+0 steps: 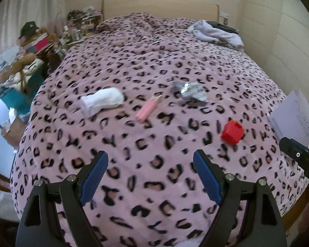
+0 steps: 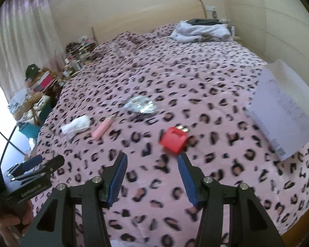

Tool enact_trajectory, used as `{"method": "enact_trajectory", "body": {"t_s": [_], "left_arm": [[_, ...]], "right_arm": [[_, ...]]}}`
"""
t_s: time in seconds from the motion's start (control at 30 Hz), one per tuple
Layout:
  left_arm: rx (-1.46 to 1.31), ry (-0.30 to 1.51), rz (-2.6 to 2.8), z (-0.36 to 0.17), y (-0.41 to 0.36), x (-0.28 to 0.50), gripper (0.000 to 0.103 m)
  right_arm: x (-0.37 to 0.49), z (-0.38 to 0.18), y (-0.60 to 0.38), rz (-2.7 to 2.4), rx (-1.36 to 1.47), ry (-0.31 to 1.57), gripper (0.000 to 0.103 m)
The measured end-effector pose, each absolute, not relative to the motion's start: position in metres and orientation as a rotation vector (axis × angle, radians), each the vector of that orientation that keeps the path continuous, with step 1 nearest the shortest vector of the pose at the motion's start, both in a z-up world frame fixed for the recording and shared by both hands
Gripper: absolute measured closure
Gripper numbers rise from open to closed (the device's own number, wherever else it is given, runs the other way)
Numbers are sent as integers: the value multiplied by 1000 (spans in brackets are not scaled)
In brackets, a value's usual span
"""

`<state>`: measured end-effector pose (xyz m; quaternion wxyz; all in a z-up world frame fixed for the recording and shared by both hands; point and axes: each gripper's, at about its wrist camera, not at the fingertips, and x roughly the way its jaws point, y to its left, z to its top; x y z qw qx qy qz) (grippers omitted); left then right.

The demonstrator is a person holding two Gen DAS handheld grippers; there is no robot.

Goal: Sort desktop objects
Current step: 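Withdraw both tools from the paper bag back over the remaining items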

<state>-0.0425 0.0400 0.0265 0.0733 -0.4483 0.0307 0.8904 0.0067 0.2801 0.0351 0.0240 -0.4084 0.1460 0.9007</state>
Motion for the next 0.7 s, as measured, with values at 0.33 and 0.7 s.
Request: {"method": "enact_trajectory", "body": {"t_s": [0.33,0.7], "left_arm": [[-1397,77,2687,6,17,-45,17],[-1375,110,2661,-3,21,-54,17]], "right_arm": [[-5,7,219,2801,-1398,415,51],[-14,-9,197,2777,-1431,361,51]]}}
